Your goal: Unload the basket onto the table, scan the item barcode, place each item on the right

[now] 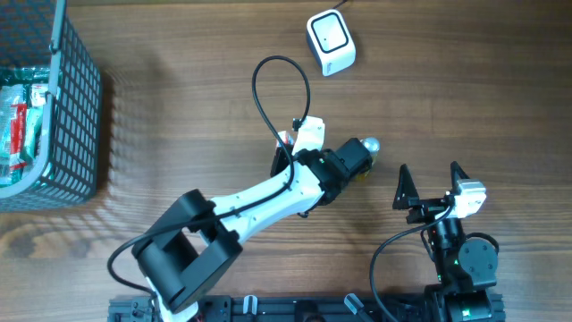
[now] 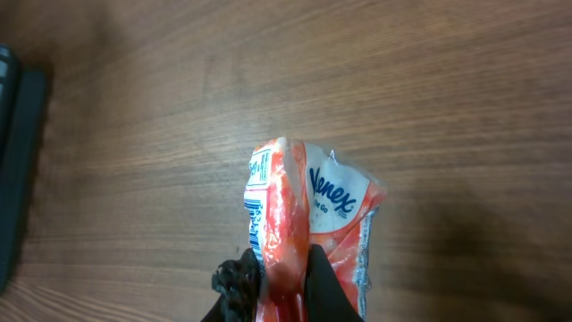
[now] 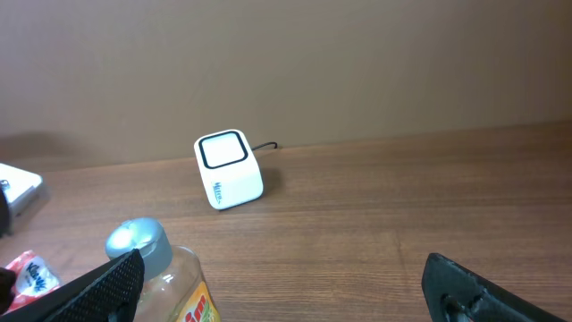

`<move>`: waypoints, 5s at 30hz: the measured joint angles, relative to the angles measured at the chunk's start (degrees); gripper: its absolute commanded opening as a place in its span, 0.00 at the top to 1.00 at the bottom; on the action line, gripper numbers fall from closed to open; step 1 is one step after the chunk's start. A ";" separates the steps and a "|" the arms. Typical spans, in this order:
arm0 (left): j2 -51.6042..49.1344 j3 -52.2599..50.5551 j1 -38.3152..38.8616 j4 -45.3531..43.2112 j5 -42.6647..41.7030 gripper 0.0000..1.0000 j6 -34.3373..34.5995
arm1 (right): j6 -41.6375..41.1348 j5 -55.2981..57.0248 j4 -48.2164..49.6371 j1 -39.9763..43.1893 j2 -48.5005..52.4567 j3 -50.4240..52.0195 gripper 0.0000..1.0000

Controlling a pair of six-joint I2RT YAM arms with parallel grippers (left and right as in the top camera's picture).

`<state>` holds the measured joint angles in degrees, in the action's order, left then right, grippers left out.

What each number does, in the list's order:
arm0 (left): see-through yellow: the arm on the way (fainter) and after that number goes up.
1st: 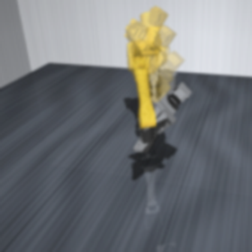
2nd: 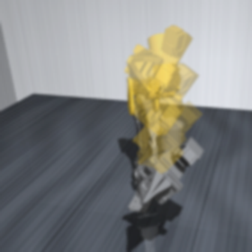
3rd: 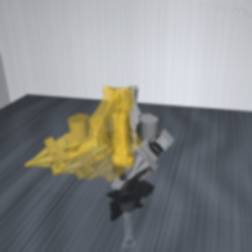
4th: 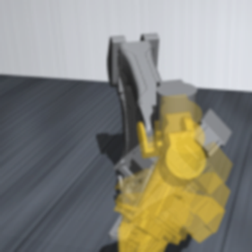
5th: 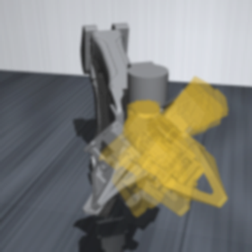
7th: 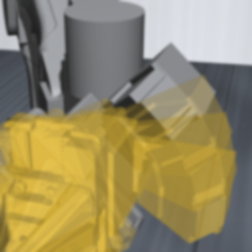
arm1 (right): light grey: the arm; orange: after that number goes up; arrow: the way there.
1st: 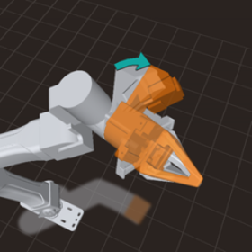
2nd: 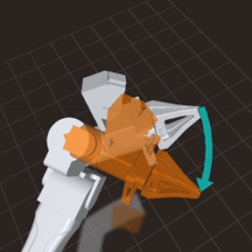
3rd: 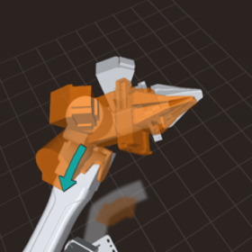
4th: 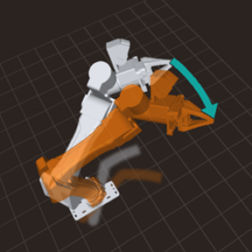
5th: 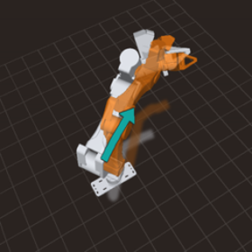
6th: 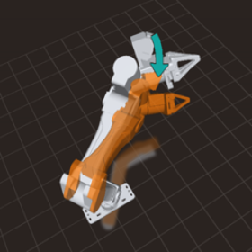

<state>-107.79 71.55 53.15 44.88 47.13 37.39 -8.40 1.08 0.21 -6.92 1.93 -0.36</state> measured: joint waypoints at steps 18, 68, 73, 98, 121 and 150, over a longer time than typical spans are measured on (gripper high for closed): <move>-5.18 0.00 -1.25 -3.74 3.61 0.96 -0.20 | 0.00 -0.02 0.00 0.00 0.00 0.00 0.00; -2.78 0.17 -11.06 -3.32 -10.54 0.44 -3.87 | 0.00 0.00 0.00 0.00 0.00 0.02 0.00; 7.63 1.68 -20.28 -3.48 -24.52 0.51 -3.82 | 0.00 0.00 0.00 0.00 0.00 0.00 0.00; 10.60 -13.49 -40.30 -14.82 -64.87 0.74 -9.27 | 0.00 -0.02 0.00 0.00 0.00 0.00 0.00; 6.73 -14.88 -40.30 -17.22 -62.01 0.72 -9.29 | 0.00 0.00 0.00 0.00 0.00 0.02 0.00; 3.08 -14.73 -40.13 -21.20 -66.36 0.83 -10.38 | 0.00 0.00 0.00 0.00 0.00 0.00 0.00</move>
<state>-104.71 56.82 13.02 23.68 -19.22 27.00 -8.40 1.08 0.21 -6.92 1.93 -0.36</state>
